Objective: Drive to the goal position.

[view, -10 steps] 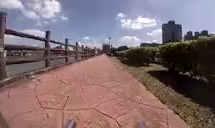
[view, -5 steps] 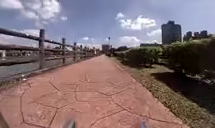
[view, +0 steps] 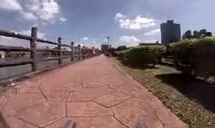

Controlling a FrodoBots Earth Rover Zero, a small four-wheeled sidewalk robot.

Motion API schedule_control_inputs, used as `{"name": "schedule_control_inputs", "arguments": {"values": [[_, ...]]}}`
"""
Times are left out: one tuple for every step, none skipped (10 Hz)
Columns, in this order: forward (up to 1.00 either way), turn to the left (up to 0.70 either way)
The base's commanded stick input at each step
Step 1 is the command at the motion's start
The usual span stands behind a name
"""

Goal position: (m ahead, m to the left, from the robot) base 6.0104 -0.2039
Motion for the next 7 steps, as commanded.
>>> {"name": "schedule_control_inputs", "arguments": {"values": [[0.7, 0.0], [0.7, 0.0], [0.7, 0.0], [0.7, 0.0], [0.7, 0.12], [0.7, 0.26], [0.7, 0.27]]}}
